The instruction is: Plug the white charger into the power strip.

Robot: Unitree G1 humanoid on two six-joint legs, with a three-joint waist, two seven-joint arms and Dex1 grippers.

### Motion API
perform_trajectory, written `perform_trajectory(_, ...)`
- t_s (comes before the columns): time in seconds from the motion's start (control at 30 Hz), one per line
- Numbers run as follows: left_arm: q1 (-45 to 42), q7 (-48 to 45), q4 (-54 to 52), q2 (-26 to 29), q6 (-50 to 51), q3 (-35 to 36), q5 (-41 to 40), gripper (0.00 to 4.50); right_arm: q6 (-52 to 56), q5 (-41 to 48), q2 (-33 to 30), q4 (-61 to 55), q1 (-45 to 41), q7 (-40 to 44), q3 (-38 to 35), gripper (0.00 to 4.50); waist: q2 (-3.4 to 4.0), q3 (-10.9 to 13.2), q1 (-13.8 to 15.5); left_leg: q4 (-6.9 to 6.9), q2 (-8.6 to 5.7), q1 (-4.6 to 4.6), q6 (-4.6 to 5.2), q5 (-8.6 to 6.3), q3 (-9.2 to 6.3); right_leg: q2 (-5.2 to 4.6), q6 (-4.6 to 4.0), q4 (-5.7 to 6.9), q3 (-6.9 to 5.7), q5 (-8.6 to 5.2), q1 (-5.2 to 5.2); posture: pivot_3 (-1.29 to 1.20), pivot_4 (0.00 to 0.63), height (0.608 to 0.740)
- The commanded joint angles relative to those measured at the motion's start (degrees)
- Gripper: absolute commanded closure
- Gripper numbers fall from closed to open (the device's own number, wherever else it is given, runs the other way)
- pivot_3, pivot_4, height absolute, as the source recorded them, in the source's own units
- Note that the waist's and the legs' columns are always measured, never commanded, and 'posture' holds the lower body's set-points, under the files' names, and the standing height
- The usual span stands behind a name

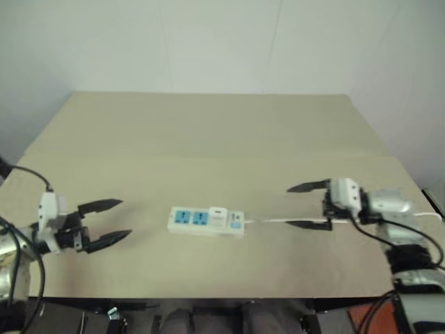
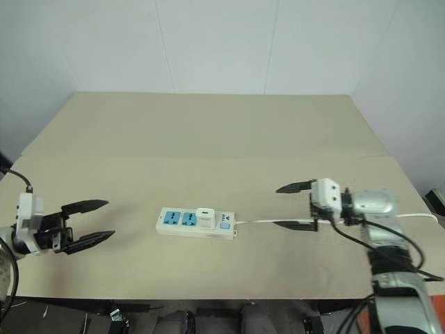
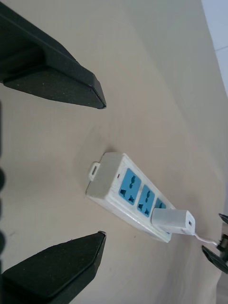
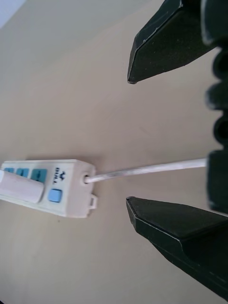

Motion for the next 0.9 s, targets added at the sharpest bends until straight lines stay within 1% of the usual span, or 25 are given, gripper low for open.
perform_trajectory(0.03, 0.92, 1.82, -2.82, 0.92, -0.21, 1.60, -0.17, 0.00, 3.73, 2.26, -2.90, -6.25, 2.79, -0.75, -2.49, 0.05, 0.00, 0.02, -0.06, 0.00, 0.00, 0.02, 0.00, 0.00, 0.00, 0.00, 0.00, 0.00, 0.00, 0.00, 0.01, 0.00, 0.150, 0.740)
perform_trajectory(0.27, 0.67, 3.25, -3.34, -0.11, -0.27, -0.35, -0.08, 0.00, 12.71, 3.50, -6.32, -16.28, 10.46, -5.72, -4.92, 0.05, -0.01, 0.03, -0.17, 0.00, -0.01, 0.02, 0.00, 0.00, 0.03, 0.01, 0.02, 0.01, 0.02, -0.01, 0.00, 0.00, 0.150, 0.740)
perform_trajectory(0.47, -2.74, 0.52, -0.35, 0.90, 1.12, -2.06, -0.62, 0.00, 21.84, 6.17, -9.37, -24.98, 15.73, -8.57, -7.15, 0.05, -0.03, 0.06, 0.11, 0.01, -0.02, 0.00, 0.00, 0.00, 0.04, 0.02, 0.04, 0.00, 0.02, -0.02, -0.01, 0.00, 0.150, 0.740)
perform_trajectory(0.67, -6.90, -0.39, 3.35, 0.55, -0.95, -4.02, 1.68, 0.00, 25.08, 7.35, -9.82, -31.73, 21.10, -11.63, -10.22, 0.05, -0.05, 0.07, 0.42, 0.01, -0.03, -0.01, 0.00, 0.00, 0.03, 0.05, 0.05, -0.01, 0.02, -0.03, -0.01, 0.00, 0.150, 0.740)
perform_trajectory(0.9, -11.45, -1.38, 6.14, -0.10, -1.16, -6.52, 2.57, 0.00, 26.57, 7.70, -9.64, -35.54, 24.82, -14.27, -12.09, 0.05, -0.06, 0.07, 0.63, 0.04, -0.03, -0.01, 0.00, 0.00, 0.03, 0.09, 0.06, 0.00, 0.03, -0.02, 0.01, 0.00, 0.150, 0.740)
